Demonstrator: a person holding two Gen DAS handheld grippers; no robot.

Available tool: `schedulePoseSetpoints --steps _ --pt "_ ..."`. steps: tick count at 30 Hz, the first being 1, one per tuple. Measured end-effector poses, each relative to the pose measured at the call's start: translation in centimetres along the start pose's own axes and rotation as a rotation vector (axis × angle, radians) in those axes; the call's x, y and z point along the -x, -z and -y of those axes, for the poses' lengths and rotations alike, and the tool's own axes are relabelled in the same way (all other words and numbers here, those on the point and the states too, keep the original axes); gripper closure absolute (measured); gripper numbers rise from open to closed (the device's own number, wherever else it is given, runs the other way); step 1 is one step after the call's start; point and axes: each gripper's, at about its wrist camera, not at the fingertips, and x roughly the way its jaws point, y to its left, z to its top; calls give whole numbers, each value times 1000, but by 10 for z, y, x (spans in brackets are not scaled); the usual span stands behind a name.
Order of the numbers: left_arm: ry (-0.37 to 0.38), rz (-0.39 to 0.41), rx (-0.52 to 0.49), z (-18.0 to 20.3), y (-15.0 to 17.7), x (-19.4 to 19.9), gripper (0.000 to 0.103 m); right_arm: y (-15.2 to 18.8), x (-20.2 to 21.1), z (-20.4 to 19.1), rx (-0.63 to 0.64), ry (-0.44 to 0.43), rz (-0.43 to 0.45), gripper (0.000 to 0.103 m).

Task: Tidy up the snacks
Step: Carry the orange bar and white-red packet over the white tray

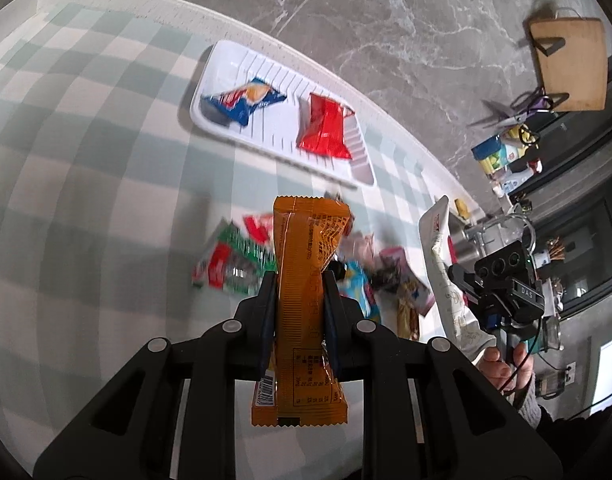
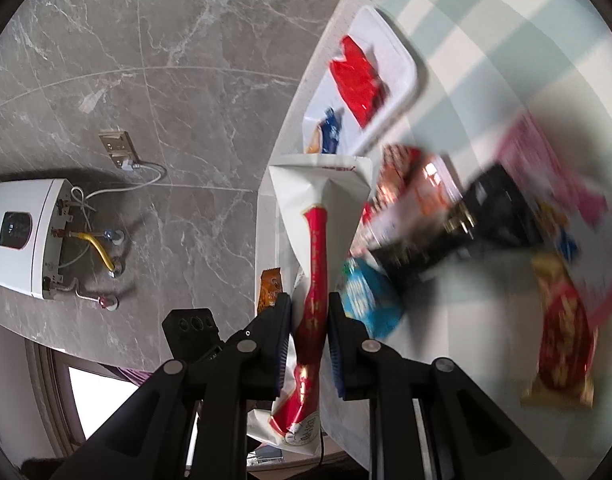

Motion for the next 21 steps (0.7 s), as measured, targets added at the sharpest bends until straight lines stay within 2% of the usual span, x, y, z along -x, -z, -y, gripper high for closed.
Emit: schedulePoseSetpoints --steps 12,21 --pt "-7 13 -32 -7 -87 -22 84 -72 -11 -12 20 30 42 83" --pt "-57 -1 -52 -30 -168 -58 84 -133 -28 -6 27 89 59 83"
